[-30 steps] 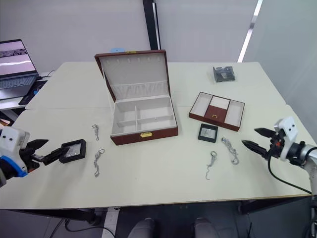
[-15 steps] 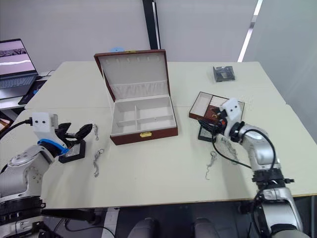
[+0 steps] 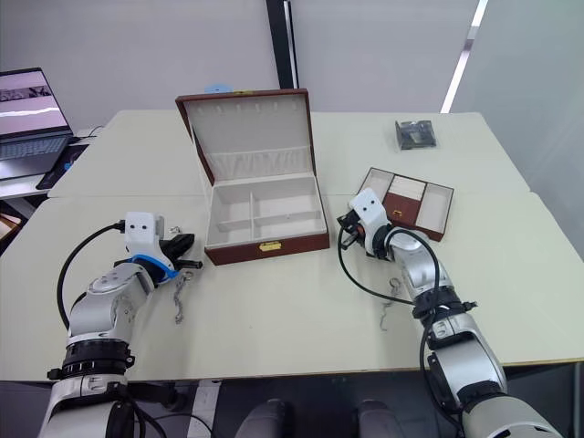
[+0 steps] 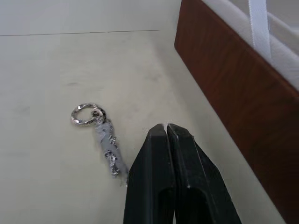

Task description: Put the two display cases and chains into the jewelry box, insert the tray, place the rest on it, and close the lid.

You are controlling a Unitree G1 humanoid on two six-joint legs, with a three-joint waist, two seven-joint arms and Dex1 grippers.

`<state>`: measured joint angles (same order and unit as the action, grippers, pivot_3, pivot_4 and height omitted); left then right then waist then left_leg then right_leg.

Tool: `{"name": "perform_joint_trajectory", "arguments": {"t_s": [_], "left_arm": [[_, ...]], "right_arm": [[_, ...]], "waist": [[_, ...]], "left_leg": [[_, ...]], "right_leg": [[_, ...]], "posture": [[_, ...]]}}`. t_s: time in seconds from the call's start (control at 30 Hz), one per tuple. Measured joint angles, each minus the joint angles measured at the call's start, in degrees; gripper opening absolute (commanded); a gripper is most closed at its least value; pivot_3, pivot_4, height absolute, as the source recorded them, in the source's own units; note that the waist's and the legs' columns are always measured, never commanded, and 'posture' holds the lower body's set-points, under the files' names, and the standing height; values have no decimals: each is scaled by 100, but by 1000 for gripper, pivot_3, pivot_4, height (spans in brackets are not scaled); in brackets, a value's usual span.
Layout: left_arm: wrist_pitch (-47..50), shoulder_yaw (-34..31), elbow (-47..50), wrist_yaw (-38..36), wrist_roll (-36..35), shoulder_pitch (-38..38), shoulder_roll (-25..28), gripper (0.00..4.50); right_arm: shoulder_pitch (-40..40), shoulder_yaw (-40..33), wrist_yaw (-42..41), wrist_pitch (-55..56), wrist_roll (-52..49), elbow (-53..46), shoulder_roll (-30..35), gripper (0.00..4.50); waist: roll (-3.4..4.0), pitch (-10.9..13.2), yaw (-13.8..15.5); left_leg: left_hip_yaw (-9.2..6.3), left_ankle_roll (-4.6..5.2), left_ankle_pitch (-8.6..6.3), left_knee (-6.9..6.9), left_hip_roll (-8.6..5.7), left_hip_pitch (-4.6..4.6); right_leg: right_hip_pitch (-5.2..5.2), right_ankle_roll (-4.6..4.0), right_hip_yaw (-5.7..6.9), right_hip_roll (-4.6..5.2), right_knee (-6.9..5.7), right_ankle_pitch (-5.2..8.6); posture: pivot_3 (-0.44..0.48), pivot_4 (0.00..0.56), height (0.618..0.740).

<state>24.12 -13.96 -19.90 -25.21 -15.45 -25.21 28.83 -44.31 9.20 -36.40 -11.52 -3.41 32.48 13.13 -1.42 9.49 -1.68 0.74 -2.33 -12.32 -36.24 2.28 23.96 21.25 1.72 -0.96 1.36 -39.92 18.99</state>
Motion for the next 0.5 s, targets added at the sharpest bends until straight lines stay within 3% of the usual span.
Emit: {"name": "perform_joint_trajectory", "arguments": {"t_s": [0.27,0.5], "left_arm": [[96,247,217,-464,-18,99,-50,0],[407,255,837,-835,-19,503,59,0]], "right_arm": [[69,100,-499,-26,-3,-162,52,12],[707,109,-1228,-366,-119,-1162,392,12]], "waist": [[0,0,0],[0,0,4]], "left_leg": [[4,0,0,-1,5,1],[2,0,0,-1,6,2]], "right_leg": [[4,0,-1,-3,-1,0],[3,0,-3,-3,-1,0]], "posture": [[0,150,740],[0,150,740]]}}
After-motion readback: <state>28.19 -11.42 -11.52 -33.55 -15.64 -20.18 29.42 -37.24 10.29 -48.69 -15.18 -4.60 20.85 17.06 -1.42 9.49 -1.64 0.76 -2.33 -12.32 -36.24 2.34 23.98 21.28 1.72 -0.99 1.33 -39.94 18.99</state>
